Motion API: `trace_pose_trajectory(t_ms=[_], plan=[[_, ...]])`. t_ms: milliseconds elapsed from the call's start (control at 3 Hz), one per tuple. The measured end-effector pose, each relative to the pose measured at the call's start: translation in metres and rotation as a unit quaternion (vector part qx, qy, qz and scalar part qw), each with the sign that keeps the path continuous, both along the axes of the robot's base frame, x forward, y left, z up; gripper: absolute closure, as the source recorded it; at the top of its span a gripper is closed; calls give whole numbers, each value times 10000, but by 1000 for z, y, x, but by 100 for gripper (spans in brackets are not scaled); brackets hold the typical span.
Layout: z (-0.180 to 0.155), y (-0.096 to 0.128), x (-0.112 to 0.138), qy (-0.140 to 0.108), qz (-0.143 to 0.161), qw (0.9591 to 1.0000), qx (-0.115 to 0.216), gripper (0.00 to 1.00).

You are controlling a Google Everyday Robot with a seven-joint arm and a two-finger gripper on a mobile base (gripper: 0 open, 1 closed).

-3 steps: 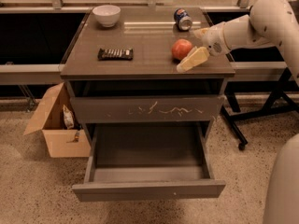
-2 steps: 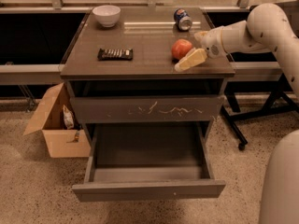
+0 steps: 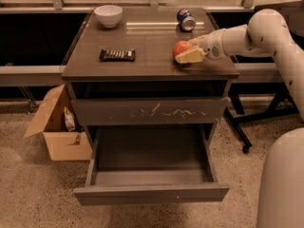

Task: Place apple into middle drawer

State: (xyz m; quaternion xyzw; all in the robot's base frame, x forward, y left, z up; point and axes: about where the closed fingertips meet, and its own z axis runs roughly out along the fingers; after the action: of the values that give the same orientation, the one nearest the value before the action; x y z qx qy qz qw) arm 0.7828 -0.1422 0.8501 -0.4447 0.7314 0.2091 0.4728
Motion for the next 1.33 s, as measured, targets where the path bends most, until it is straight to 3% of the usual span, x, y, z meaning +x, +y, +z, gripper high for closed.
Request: trace_pose_trajectory(t_ms=[333, 667, 1000, 1333], plan=[[9, 7, -14, -129, 283, 9994, 128, 79], [40, 28, -64, -424, 940, 9945, 177, 100], [56, 42, -114, -489, 1337, 9898, -32, 100], [28, 58, -165, -25, 1586, 9866, -377, 100]])
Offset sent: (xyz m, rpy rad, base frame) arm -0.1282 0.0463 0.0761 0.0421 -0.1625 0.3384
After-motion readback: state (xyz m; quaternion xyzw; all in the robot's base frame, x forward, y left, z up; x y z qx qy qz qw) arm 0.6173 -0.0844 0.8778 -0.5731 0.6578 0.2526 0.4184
